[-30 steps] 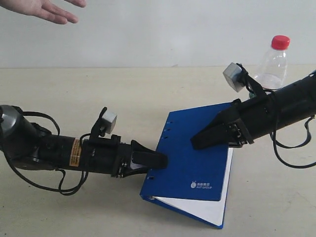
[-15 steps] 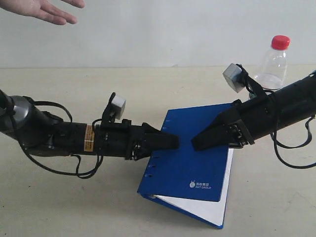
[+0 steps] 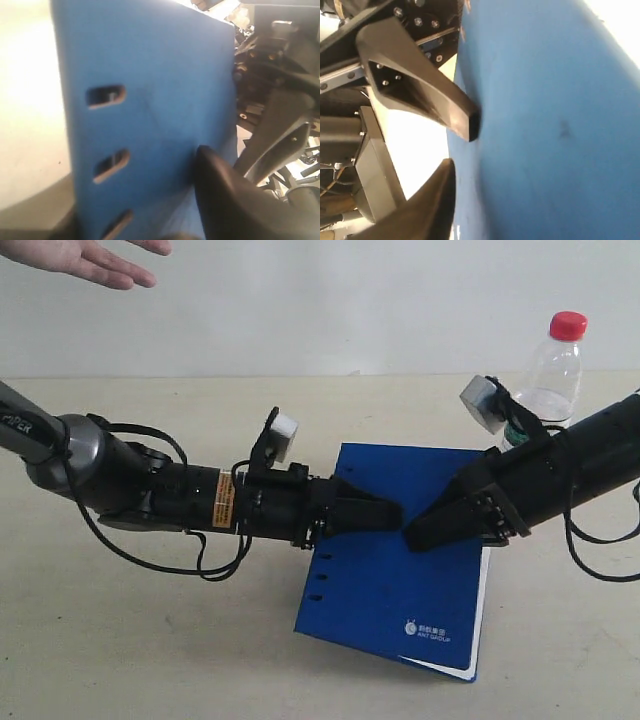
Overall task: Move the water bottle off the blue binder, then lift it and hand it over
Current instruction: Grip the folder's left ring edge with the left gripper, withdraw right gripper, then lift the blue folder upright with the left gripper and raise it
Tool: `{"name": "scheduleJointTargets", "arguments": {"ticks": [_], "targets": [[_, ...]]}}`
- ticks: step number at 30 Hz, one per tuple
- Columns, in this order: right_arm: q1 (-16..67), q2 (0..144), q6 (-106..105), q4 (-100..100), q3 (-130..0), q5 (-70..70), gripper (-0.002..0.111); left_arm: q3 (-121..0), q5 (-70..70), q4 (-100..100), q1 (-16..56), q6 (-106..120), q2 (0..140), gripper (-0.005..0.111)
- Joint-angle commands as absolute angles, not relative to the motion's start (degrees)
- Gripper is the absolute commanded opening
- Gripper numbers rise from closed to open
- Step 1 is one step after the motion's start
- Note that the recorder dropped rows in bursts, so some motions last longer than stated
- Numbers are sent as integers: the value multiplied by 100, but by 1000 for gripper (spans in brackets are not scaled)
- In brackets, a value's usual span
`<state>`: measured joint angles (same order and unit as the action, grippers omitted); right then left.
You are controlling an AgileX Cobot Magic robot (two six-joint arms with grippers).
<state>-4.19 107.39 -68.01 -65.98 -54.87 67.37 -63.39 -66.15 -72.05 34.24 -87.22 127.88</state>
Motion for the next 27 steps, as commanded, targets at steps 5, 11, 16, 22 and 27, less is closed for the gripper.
{"name": "scheduleJointTargets", "arguments": {"ticks": [5,11,16,22,27], "targets": [[-347,10660,-6599,-5528,-5496,6996,55,-6420,-6996,-7478,2919,-8656,12764,5],[-347,10181,-5999,-4692,-5496,6996,55,-6420,-6996,-7606,2315,-8656,12764,5],[-347,9337,-4748,-3671,-5496,6996,55,-6420,-6868,-8646,2200,-8623,12304,5],[-347,8260,-4325,-3468,-5496,6996,46,-6393,-5516,-9204,2200,-8441,11266,5],[-347,7153,-3893,-2930,-5496,6996,0,-6378,-4790,-9499,2200,-8391,10403,5]]}}
